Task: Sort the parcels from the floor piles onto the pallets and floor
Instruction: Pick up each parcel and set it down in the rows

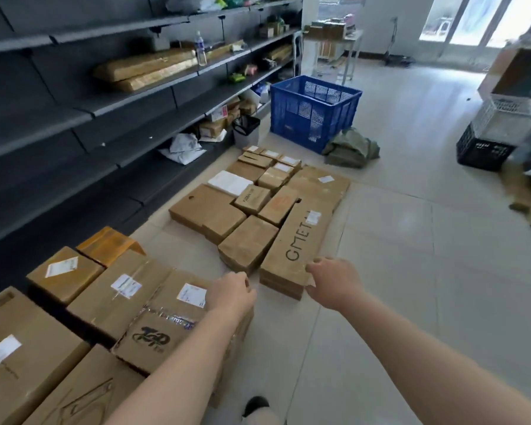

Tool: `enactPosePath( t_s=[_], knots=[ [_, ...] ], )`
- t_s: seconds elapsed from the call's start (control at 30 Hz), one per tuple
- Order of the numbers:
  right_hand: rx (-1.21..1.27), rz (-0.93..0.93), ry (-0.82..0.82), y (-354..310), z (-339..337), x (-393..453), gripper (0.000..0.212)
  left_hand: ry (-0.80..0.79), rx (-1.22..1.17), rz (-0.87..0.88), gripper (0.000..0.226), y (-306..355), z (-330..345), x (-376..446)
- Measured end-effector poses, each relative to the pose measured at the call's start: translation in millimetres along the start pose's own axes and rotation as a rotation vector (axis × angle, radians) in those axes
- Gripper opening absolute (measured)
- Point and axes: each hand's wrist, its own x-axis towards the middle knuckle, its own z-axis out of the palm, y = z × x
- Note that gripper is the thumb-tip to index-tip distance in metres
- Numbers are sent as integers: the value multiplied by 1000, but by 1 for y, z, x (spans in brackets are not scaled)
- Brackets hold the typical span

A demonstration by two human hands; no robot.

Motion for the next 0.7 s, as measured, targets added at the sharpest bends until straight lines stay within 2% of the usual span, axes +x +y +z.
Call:
enactPosePath(
  t_s=[0.23,0.5,0.7],
  knots=[
    [-22,21,-12,112,-10,100,33,-18,-2,34,27,97,3,121],
    [22,97,-31,255,-30,209,36,-29,32,71,23,226,-22,273],
    [44,45,-83,362,-17,288,39,-28,-9,-62,18,305,-9,356]
  ],
)
